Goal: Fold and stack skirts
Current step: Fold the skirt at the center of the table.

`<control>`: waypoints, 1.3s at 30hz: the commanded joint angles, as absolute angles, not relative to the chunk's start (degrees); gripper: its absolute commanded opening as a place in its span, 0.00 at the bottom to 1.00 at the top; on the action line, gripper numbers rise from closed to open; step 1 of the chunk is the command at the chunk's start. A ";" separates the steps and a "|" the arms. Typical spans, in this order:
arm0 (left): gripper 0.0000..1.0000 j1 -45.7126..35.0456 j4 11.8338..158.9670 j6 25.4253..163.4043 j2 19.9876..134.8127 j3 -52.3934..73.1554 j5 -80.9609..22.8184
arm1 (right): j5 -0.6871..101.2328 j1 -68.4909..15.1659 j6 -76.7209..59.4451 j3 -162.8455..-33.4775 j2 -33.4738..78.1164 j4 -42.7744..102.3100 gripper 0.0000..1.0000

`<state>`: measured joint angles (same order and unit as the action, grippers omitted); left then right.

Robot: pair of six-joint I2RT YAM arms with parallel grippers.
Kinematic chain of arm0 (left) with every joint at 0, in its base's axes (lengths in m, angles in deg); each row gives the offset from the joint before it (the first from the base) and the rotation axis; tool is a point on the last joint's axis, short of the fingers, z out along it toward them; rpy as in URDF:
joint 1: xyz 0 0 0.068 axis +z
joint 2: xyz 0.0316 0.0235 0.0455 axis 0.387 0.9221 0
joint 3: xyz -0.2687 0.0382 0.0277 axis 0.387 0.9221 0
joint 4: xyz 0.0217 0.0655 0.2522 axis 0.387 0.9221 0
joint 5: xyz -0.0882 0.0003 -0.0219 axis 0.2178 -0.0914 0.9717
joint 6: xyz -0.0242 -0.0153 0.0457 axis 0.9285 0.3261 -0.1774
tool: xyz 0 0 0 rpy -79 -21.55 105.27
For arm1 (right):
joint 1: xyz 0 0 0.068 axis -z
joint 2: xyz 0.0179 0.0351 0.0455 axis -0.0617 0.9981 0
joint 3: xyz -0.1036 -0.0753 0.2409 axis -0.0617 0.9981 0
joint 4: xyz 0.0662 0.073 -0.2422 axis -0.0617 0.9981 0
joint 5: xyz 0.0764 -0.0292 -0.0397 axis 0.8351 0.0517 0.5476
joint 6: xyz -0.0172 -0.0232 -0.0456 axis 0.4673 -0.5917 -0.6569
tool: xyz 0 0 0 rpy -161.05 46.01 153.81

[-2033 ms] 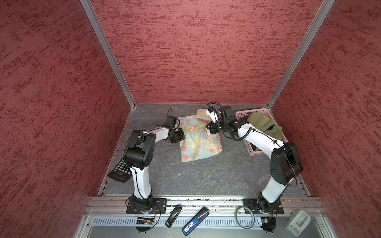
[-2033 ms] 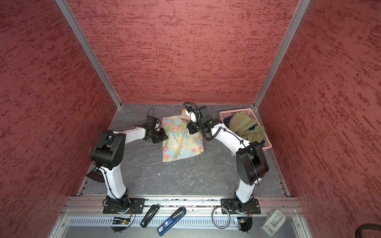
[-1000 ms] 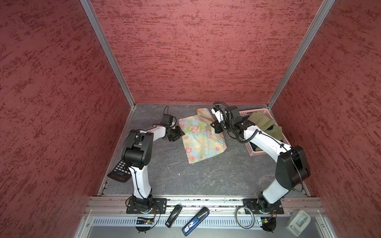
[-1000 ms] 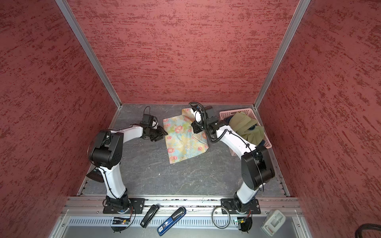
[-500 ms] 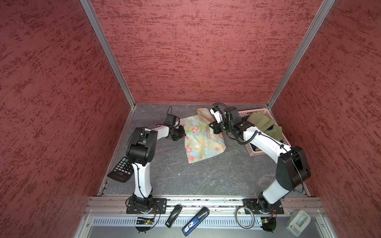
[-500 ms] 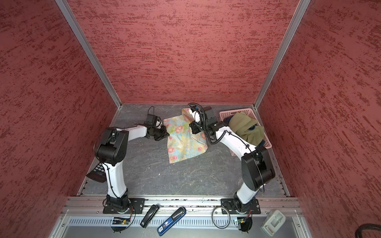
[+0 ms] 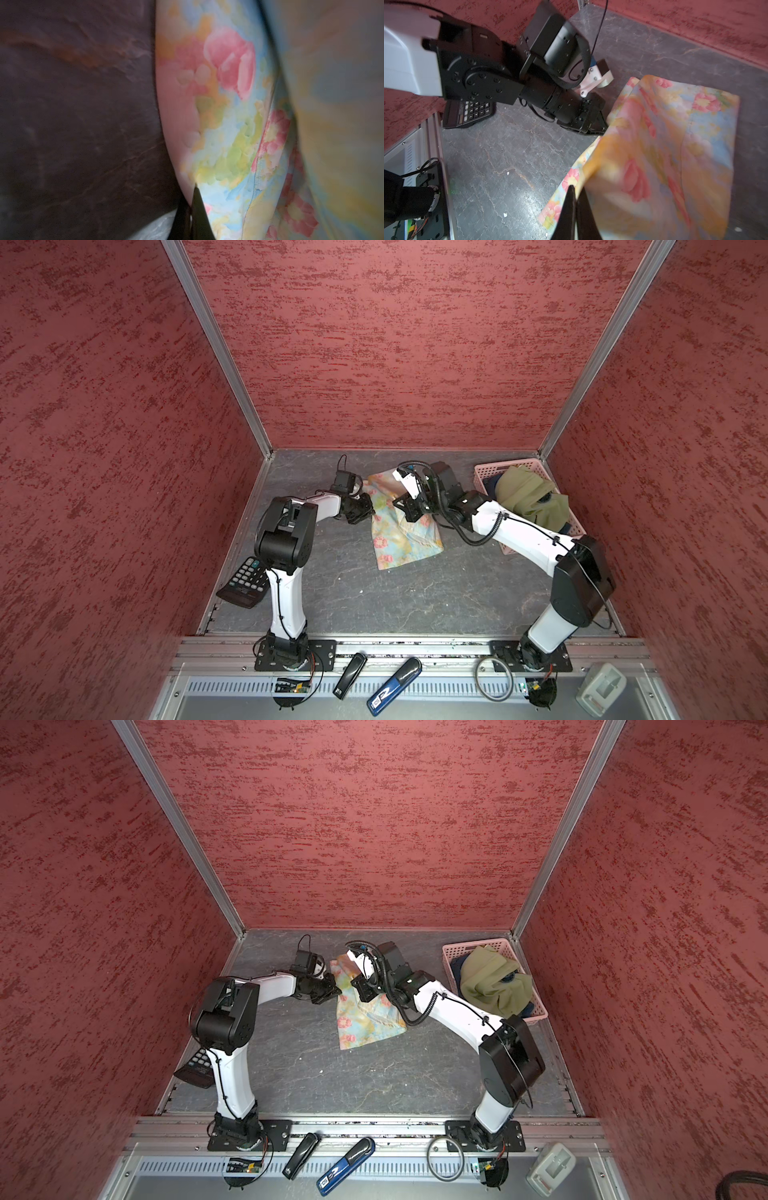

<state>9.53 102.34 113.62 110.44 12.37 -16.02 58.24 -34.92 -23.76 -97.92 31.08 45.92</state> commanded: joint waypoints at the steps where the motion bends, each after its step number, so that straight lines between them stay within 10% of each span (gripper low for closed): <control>1: 0.03 9.82 103.30 114.10 109.75 13.46 -16.98 | 60.03 -36.47 -20.92 -95.92 34.10 43.31 0.00; 16: 0.05 13.10 103.63 115.67 107.38 13.83 -14.73 | 62.30 -40.84 -15.78 -94.63 41.66 39.48 0.00; 20: 0.35 14.90 103.44 116.31 106.65 13.51 -13.68 | 64.22 -41.64 -15.09 -93.83 41.81 37.99 0.01; 27: 0.57 17.29 103.31 117.51 105.29 13.18 -12.44 | 70.73 -42.78 -13.23 -93.97 39.72 33.84 0.54; 39: 0.61 21.55 105.00 114.90 100.49 14.17 -12.37 | 60.48 -33.23 -11.22 -90.93 30.97 35.36 0.62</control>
<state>21.73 104.52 117.07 102.13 13.49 -12.85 65.23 -36.54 -13.12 -92.61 32.74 36.00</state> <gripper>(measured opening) 0.614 0.622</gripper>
